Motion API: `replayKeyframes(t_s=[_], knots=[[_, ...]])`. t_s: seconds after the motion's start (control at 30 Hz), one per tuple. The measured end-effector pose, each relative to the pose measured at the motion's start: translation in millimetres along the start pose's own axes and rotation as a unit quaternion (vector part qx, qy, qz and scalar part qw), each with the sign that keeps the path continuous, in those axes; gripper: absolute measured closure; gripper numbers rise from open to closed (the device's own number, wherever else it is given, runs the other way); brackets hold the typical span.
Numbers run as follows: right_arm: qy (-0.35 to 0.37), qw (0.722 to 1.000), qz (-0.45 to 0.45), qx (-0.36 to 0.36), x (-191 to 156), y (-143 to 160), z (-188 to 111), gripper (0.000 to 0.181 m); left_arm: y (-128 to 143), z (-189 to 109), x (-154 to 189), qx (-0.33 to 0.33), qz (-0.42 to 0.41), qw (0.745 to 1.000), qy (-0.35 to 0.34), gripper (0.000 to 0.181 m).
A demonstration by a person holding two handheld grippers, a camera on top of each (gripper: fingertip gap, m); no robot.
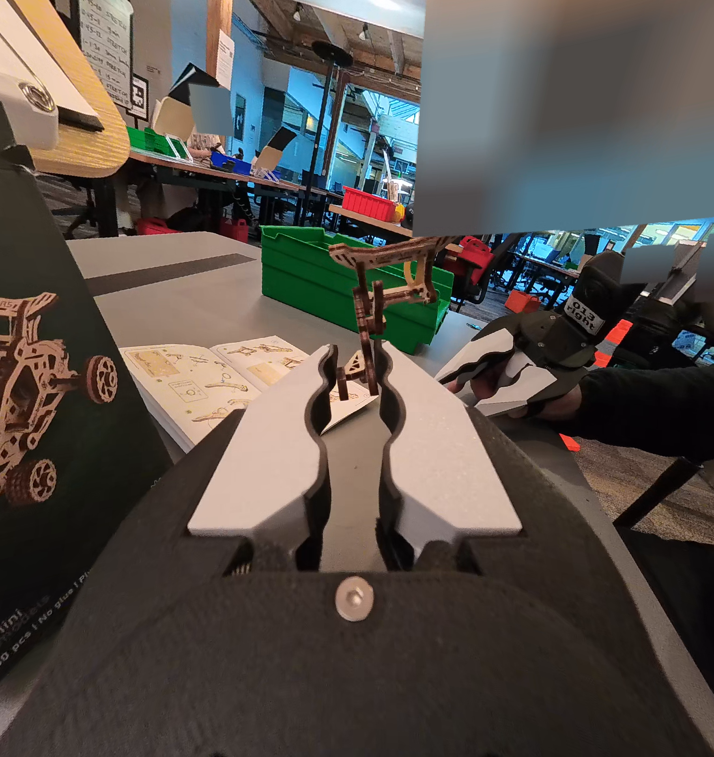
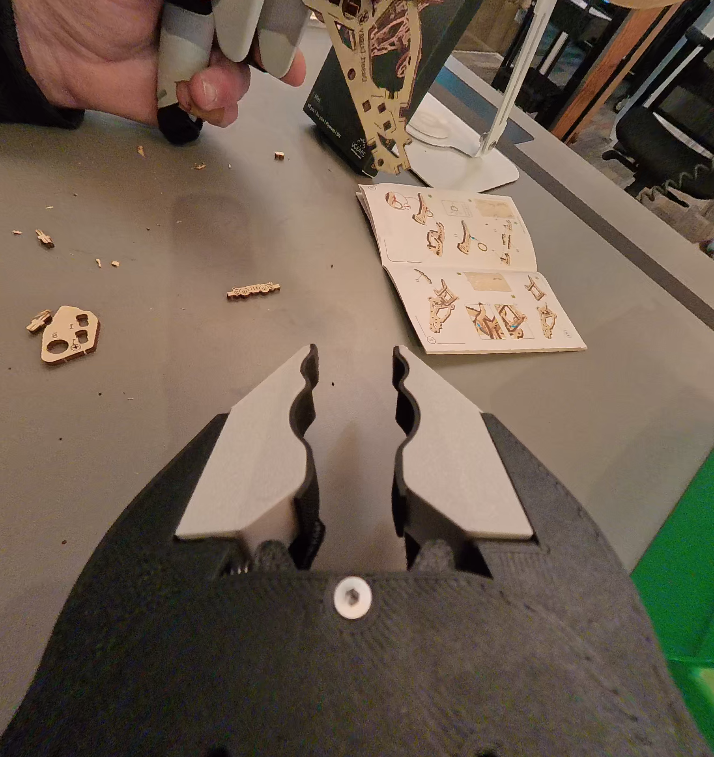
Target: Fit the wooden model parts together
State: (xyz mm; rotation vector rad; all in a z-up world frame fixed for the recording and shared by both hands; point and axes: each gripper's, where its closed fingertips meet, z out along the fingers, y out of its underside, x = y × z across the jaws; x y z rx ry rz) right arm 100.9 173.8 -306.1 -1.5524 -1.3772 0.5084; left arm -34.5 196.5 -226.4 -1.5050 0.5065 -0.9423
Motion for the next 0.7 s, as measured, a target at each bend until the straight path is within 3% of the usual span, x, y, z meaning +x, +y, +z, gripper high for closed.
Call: replayKeyframes(t_s=[0.17, 0.4, 0.7], knots=[[-0.001, 1.000, -0.001, 0.000, 0, 0, 0, 0.148, -2, -1, 2, 0.008, -0.002, 1.000, 0.009, 0.166], [0.000, 1.000, -0.002, 0.002, 0, -1, 0, 0.148, -19, -8, 23, 0.053, -0.017, 0.995, 0.088, 0.165], [0.001, 1.000, -0.005, 0.006, -1, -2, -1, 0.148, -32, -18, 26, 0.100, -0.059, 0.984, 0.132, 0.166]])
